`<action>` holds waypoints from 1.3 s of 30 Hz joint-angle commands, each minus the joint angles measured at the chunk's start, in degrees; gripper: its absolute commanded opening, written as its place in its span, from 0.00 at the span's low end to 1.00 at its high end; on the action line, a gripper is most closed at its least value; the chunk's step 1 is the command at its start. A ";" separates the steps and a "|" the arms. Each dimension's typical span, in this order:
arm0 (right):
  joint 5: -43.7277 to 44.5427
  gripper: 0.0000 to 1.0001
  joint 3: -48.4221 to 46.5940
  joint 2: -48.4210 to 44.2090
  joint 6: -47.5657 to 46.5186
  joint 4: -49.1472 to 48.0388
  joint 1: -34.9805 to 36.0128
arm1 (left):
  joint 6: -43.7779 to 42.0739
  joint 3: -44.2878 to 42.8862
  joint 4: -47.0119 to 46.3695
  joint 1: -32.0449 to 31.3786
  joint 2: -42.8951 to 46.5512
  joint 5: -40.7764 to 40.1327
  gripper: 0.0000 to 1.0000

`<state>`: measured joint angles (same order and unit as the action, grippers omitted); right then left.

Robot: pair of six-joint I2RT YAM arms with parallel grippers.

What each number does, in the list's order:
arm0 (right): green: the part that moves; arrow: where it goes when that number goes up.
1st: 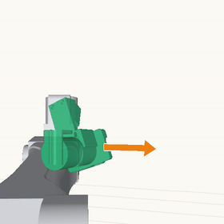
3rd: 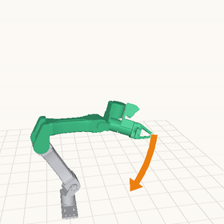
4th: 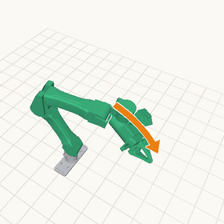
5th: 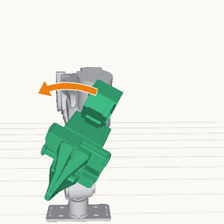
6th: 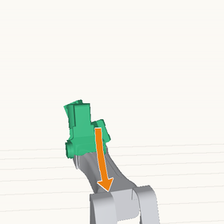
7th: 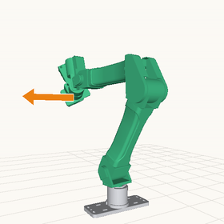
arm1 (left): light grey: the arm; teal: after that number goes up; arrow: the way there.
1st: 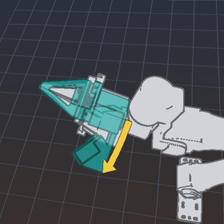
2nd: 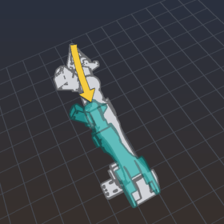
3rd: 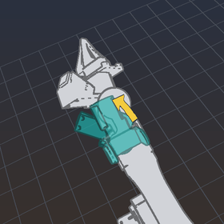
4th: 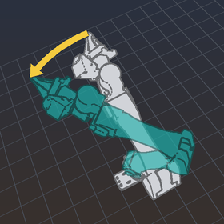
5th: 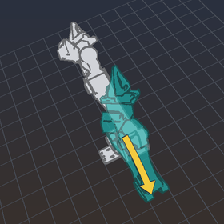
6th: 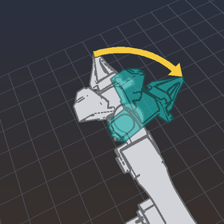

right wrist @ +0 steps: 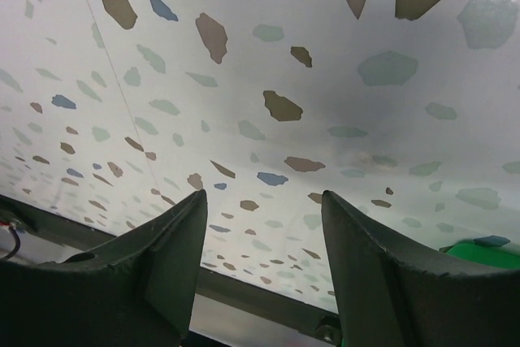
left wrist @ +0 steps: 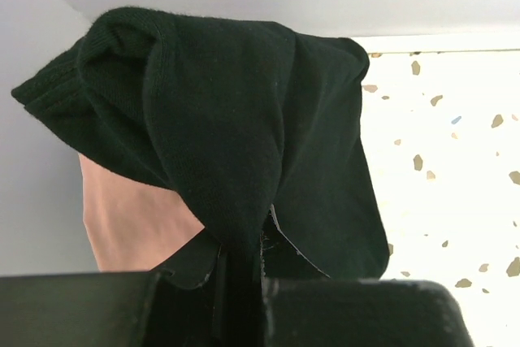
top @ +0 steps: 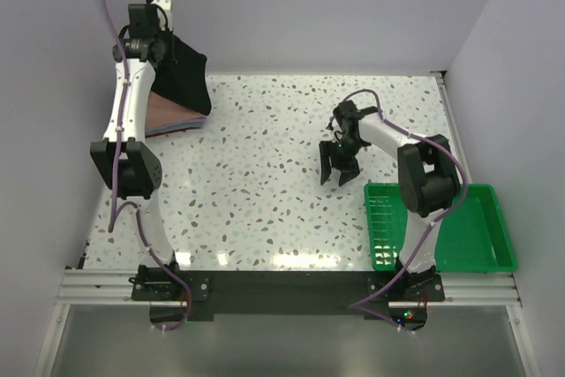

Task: Fold and stack the t-shirts
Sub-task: Neatly place the folded tshirt to the corner

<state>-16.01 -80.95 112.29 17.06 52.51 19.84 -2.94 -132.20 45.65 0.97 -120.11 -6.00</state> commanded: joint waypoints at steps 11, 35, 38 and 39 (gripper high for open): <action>-0.43 0.62 2.81 -5.32 0.78 -0.31 -0.23 | 2.59 5.38 -9.17 7.11 -2.67 4.07 0.00; 0.36 0.63 0.18 -8.05 0.96 1.89 -0.15 | 11.36 10.91 -7.67 14.41 -0.22 -7.78 1.00; 0.63 0.63 -0.44 -9.54 1.40 1.63 -0.15 | 12.70 16.87 -12.40 13.01 6.89 -10.17 1.00; 0.72 0.63 -0.53 -9.89 1.48 1.54 -0.15 | 12.78 18.72 -13.64 12.48 10.48 -10.52 1.00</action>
<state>-15.94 -78.67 106.98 17.69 53.49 19.84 6.94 -116.20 38.59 15.05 -121.08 -11.99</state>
